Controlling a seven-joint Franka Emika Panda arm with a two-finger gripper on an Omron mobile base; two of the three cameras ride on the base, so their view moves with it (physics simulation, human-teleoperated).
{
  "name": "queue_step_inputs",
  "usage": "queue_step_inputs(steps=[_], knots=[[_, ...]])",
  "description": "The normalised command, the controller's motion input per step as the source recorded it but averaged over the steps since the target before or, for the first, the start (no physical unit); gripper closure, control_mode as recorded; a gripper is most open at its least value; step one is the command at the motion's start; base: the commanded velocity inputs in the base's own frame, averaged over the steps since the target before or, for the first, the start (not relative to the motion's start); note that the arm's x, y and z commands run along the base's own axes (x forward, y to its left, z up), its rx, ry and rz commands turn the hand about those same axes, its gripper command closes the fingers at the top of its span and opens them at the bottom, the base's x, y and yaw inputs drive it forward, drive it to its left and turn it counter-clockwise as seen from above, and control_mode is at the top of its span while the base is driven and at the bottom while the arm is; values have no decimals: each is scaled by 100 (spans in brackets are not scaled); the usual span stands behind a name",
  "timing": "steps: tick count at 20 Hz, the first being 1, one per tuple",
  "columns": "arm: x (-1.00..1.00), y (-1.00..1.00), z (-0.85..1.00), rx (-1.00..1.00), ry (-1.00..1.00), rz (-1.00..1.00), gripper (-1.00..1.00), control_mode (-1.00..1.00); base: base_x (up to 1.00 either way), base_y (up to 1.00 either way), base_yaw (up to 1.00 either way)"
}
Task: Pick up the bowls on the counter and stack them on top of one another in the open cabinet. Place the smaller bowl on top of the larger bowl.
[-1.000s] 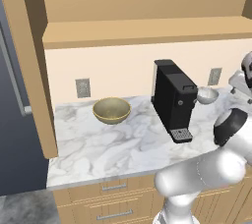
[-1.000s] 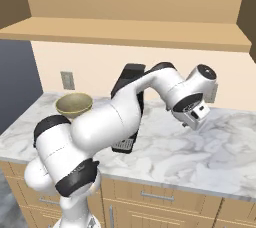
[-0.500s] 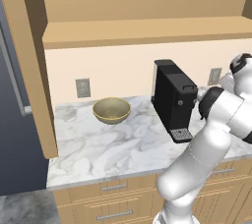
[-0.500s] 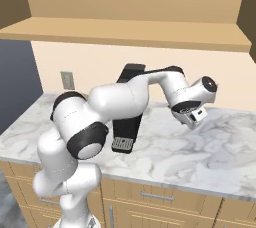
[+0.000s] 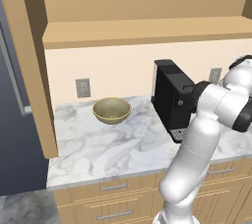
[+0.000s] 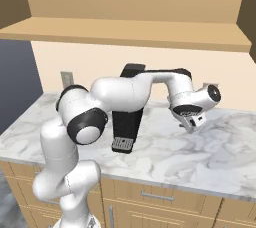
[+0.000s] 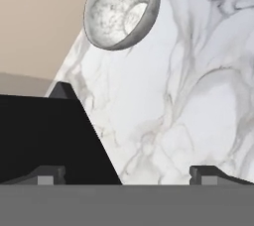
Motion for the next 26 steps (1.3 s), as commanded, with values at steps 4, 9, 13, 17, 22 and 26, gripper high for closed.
queue_step_inputs(steps=[4, 9, 13, 17, 22, 26], knots=[[28, 0, -19, 8, 0, -1, -100, -100, 0, 0, 0], [31, 0, -33, 3, 0, -5, -100, -100, 0, 0, 0], [24, -1, -21, 2, 0, -7, -100, -100, 0, 0, 0], [19, -13, -8, 4, 0, -7, -100, -100, 0, 0, 0], [12, -15, -10, 5, 0, -4, -100, -100, 0, 0, 0], [14, -8, -18, 5, 0, -3, -100, -100, 0, 0, 0]])
